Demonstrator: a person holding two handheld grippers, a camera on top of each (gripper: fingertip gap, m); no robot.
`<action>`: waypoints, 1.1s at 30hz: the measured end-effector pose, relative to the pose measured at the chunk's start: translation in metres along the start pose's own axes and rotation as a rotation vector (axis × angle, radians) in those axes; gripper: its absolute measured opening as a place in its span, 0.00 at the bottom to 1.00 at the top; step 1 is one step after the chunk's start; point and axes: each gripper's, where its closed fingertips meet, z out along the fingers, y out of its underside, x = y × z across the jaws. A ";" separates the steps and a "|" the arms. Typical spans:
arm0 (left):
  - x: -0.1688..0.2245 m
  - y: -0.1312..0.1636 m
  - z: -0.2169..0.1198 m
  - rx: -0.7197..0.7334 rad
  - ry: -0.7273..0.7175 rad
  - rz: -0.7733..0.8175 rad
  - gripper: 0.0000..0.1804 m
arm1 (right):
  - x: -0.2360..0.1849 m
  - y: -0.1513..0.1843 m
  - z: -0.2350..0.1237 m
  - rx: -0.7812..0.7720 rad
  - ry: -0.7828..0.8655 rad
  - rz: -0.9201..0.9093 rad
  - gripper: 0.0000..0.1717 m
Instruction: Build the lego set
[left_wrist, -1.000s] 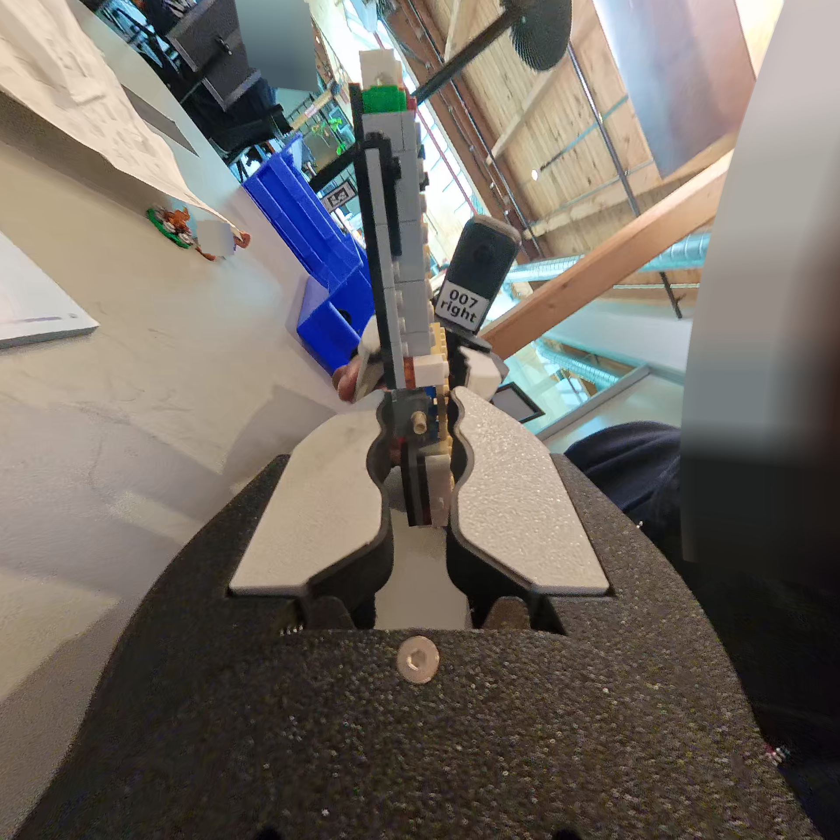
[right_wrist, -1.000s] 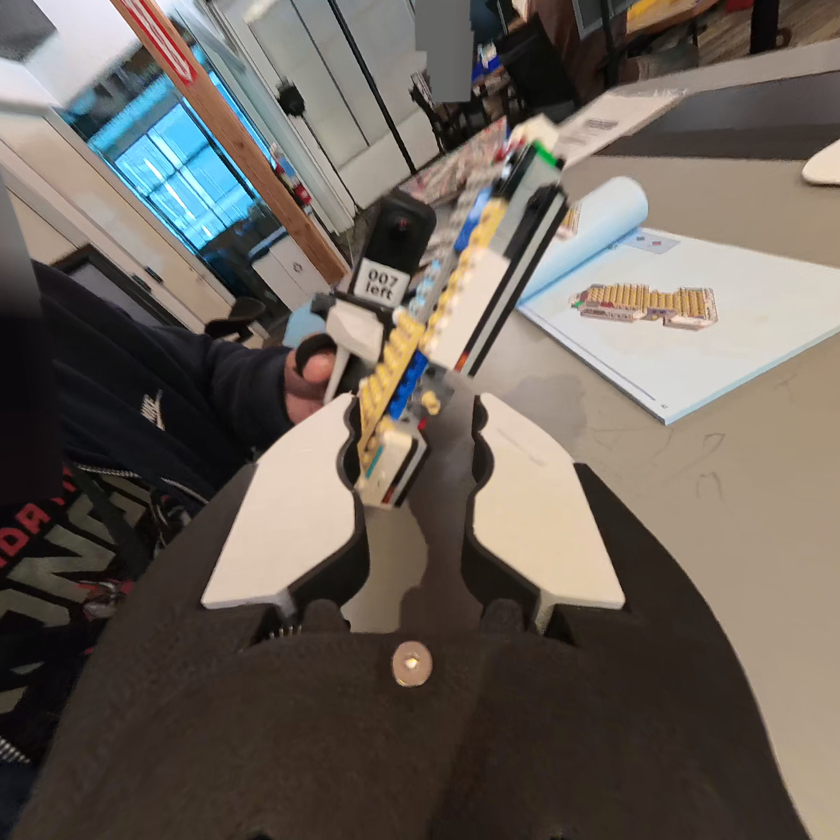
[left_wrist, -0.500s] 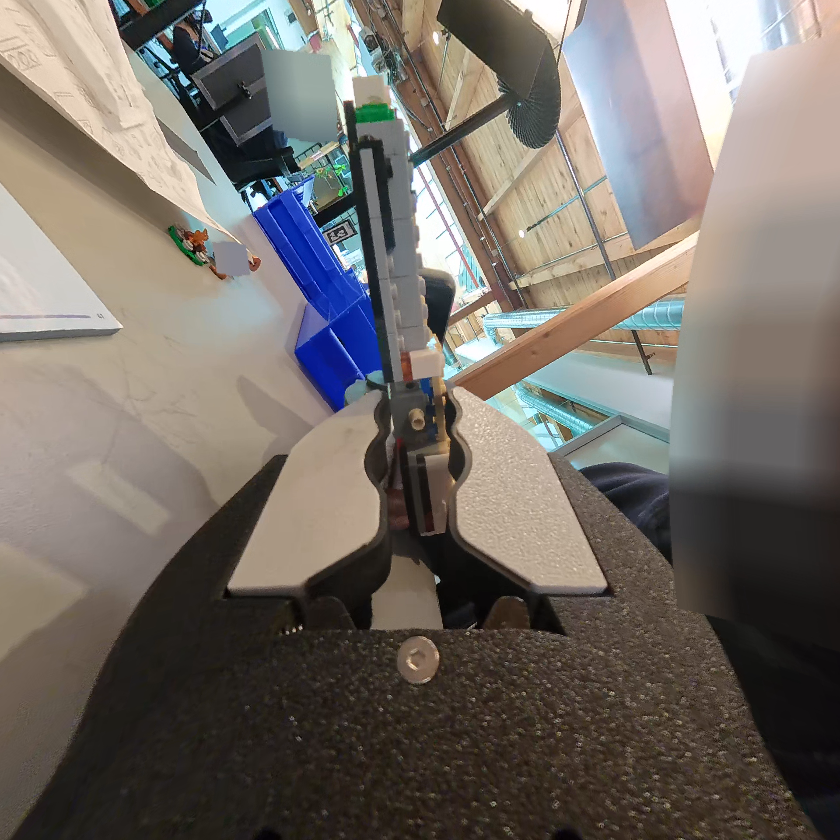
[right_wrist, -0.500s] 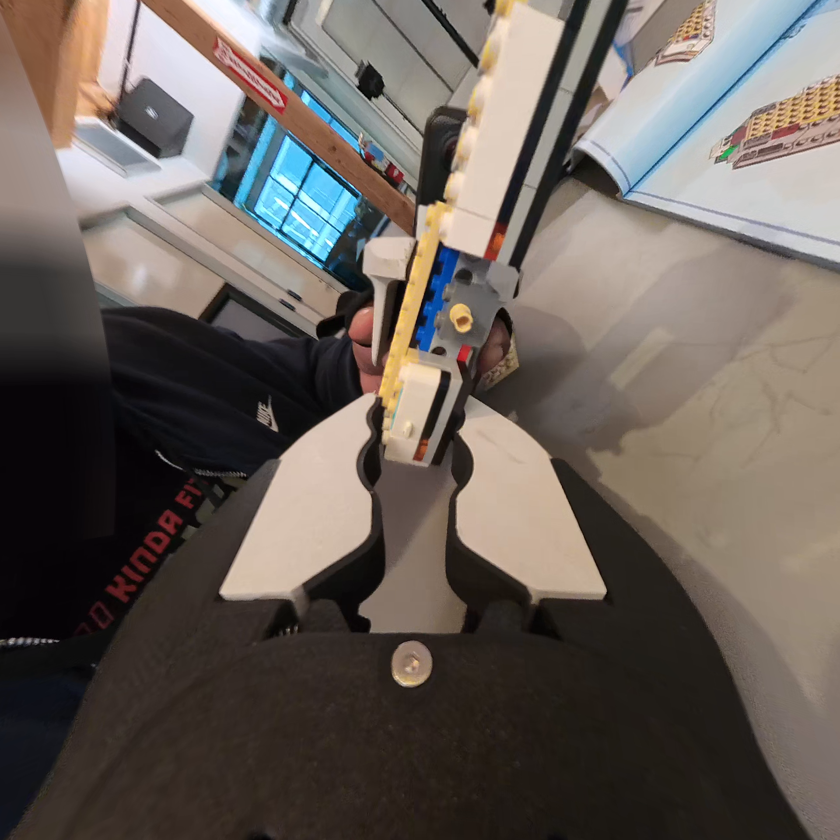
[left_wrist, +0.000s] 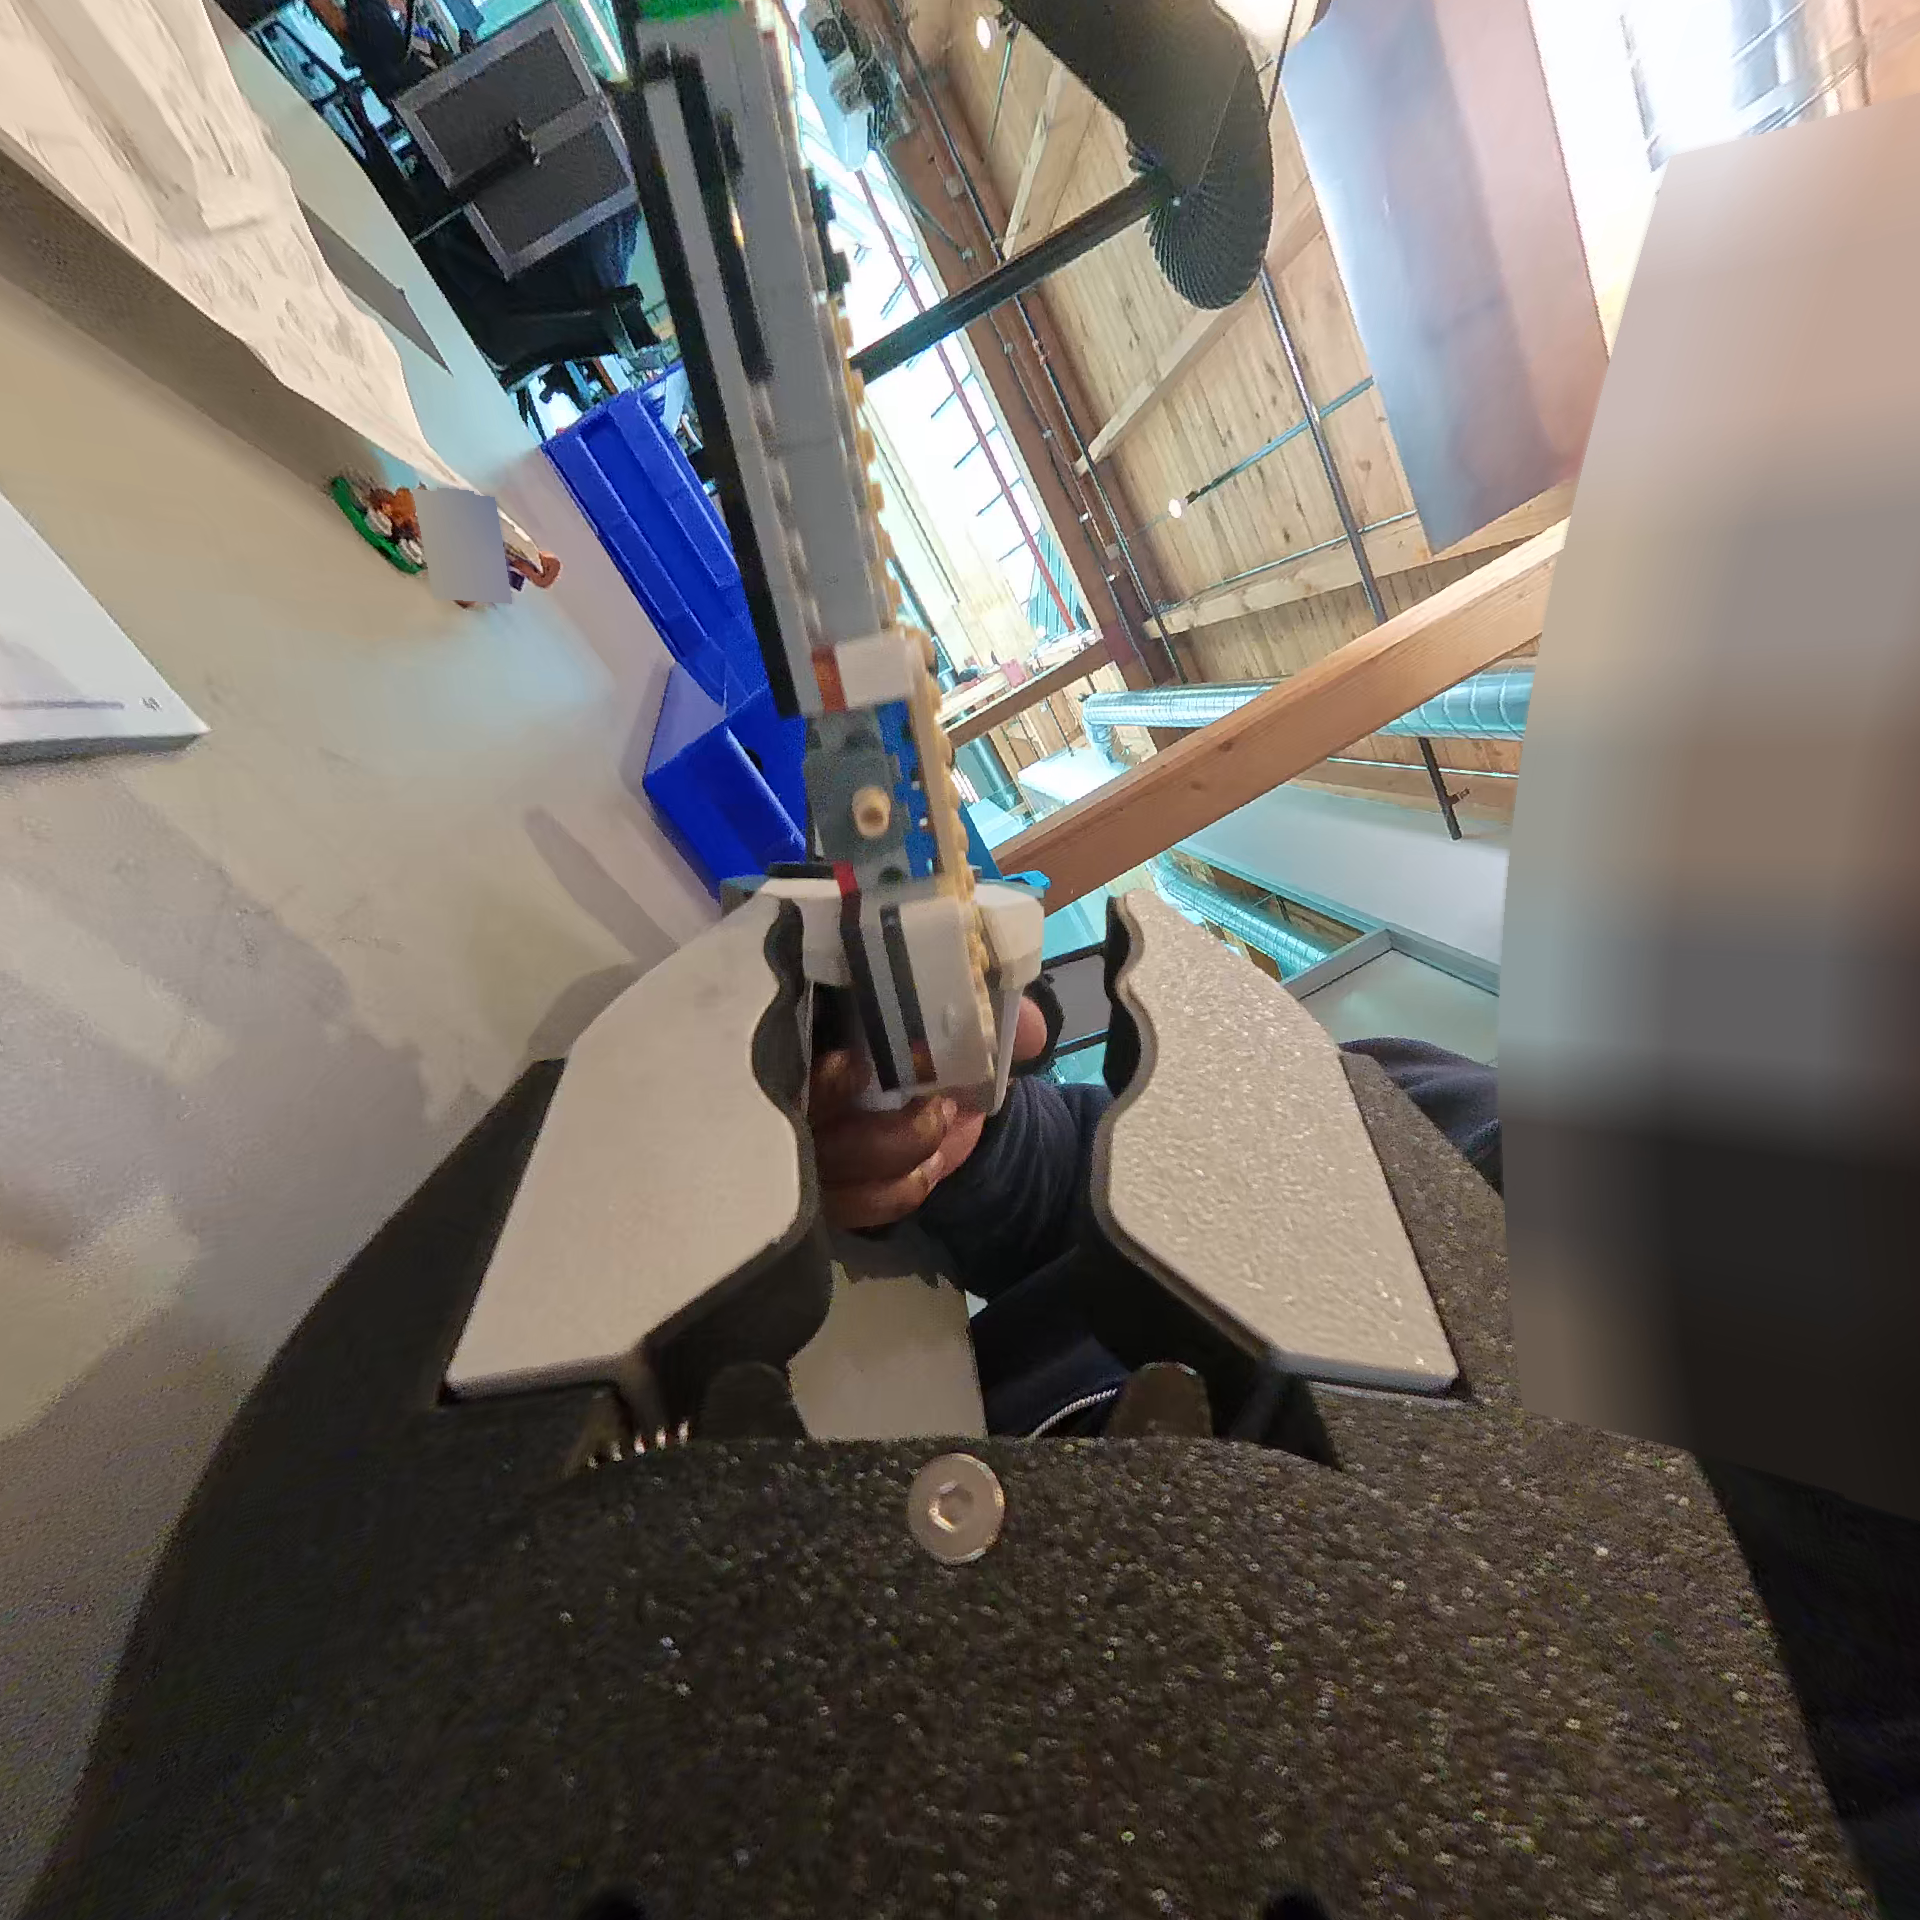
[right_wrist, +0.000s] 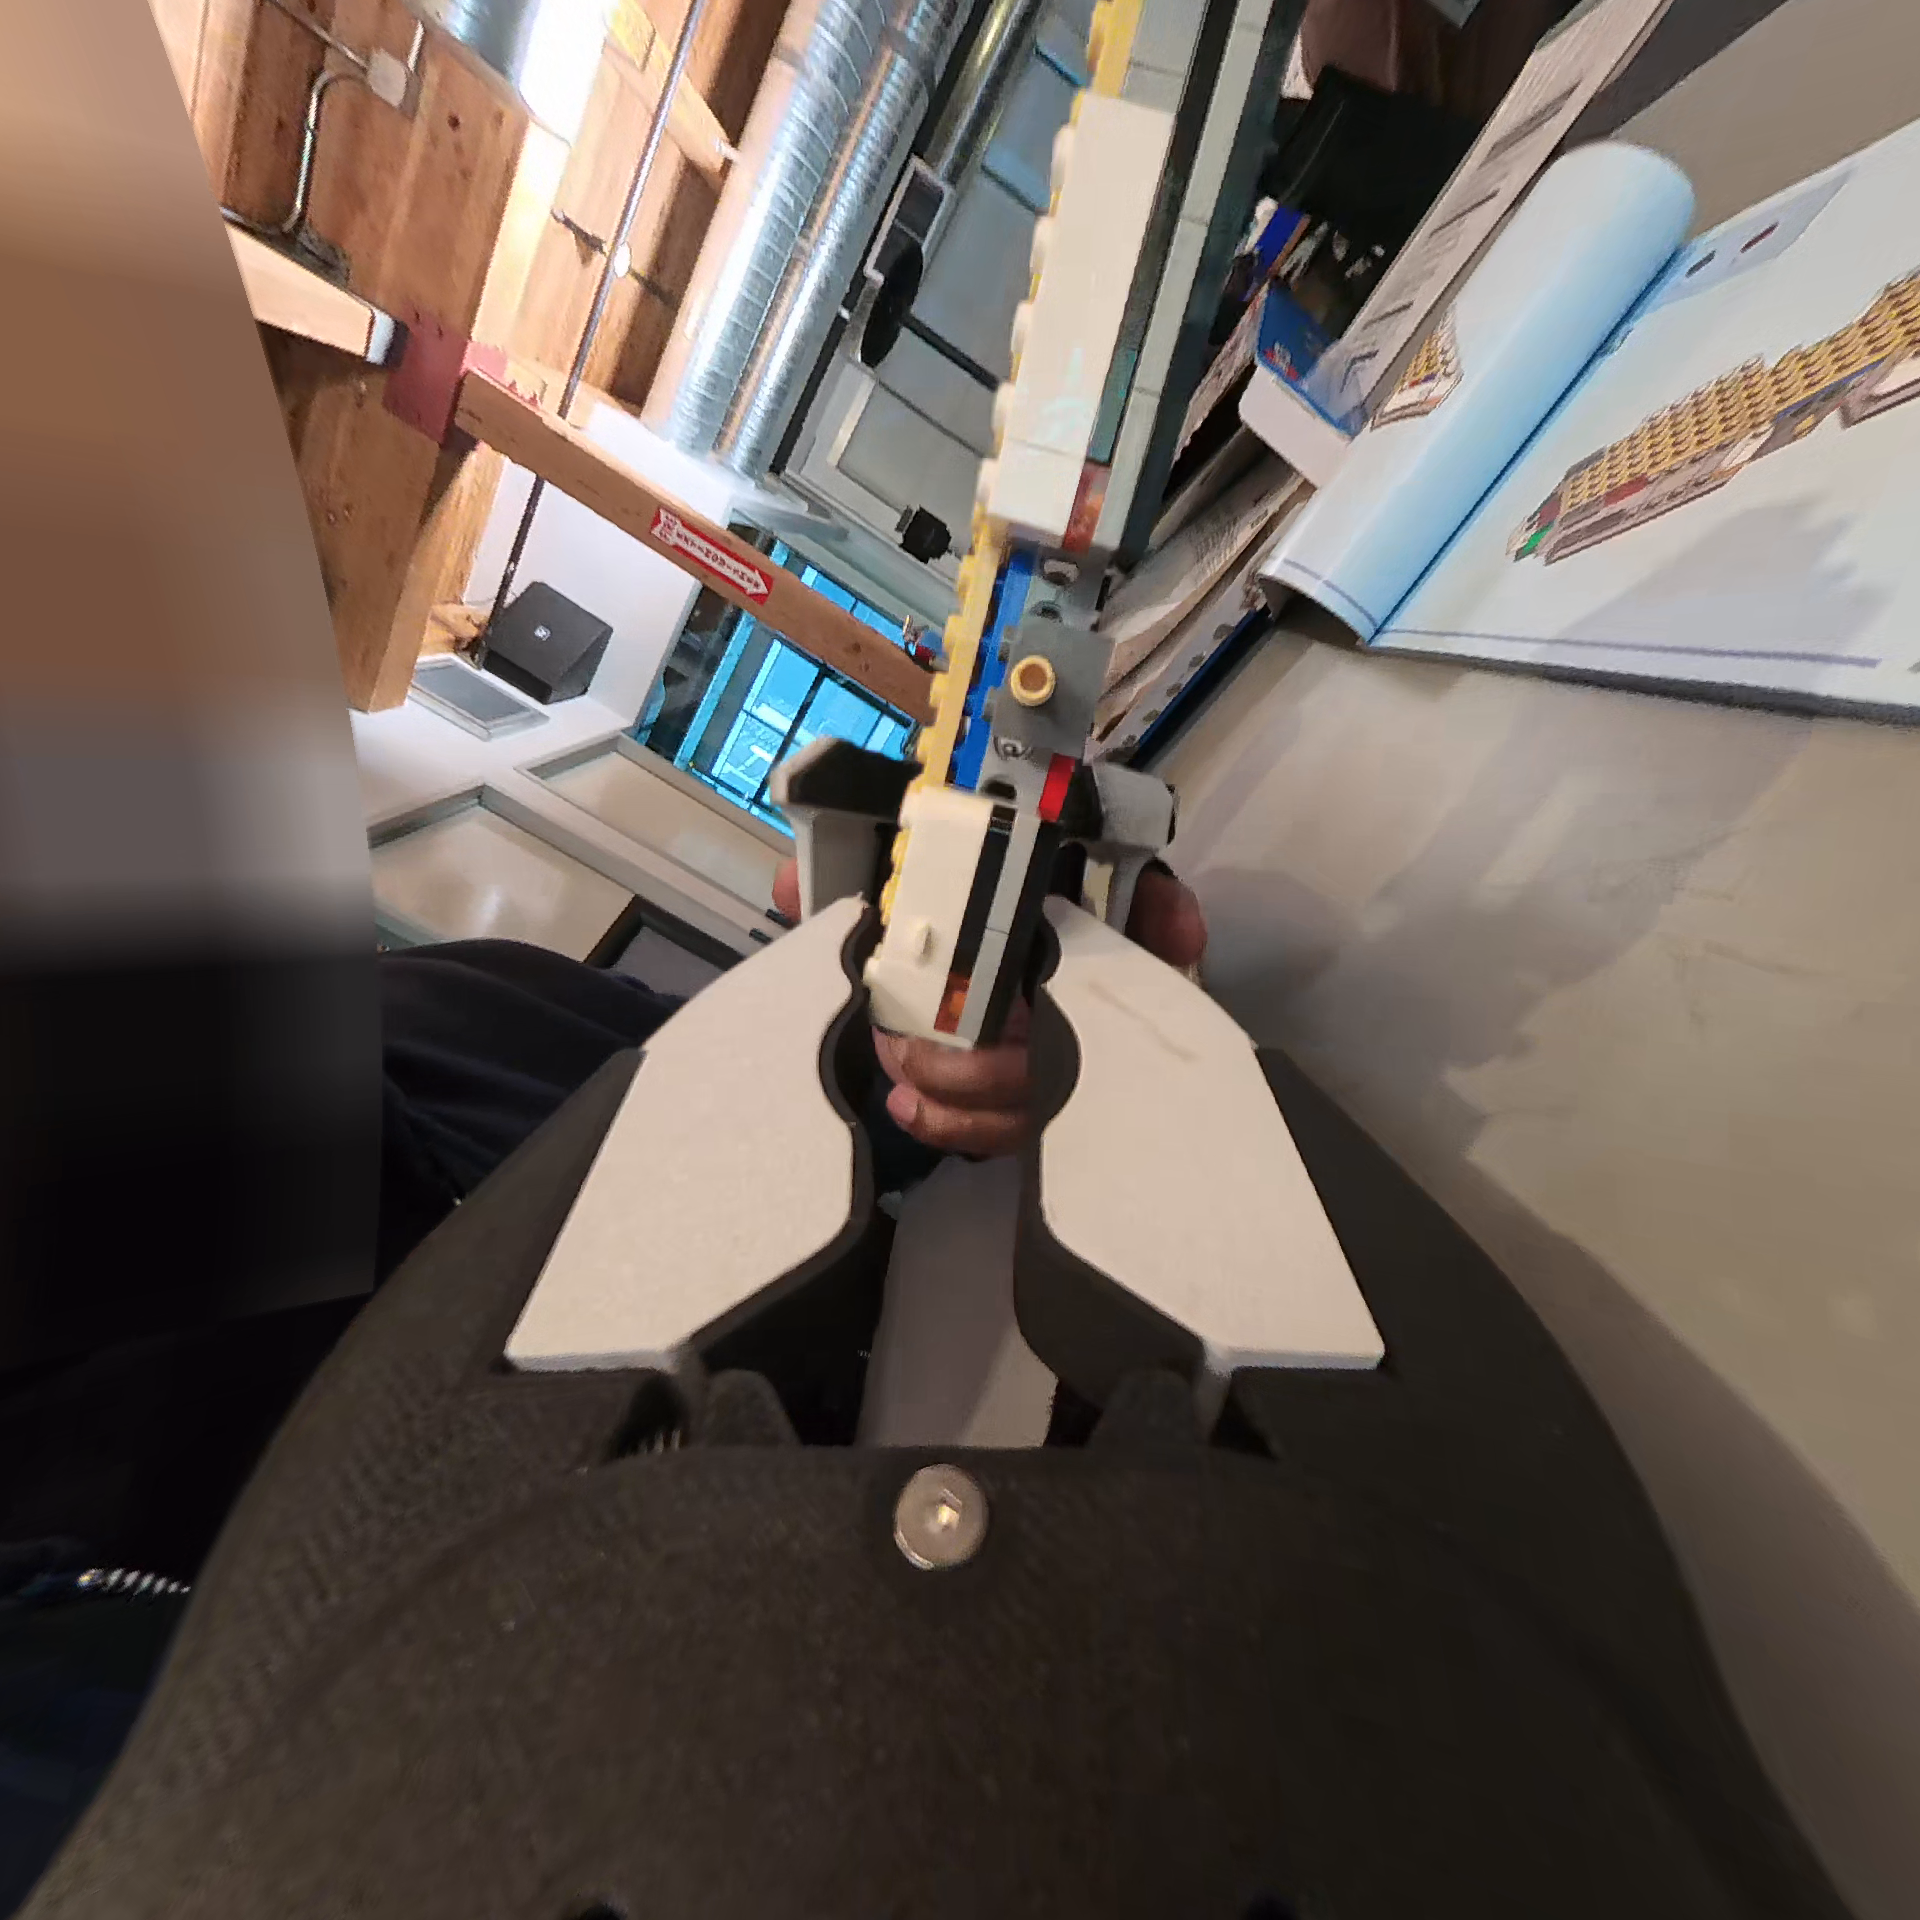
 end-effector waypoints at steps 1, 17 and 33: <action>-0.001 0.003 0.001 -0.011 -0.001 -0.004 0.31 | 0.000 -0.002 -0.001 0.016 0.002 0.001 0.15; -0.009 0.009 0.003 -0.005 -0.016 -0.083 0.13 | 0.002 -0.002 0.001 0.034 0.025 -0.006 0.16; -0.013 0.013 0.001 -0.012 -0.042 -0.111 0.13 | 0.011 0.001 -0.019 -0.265 0.321 -0.465 0.27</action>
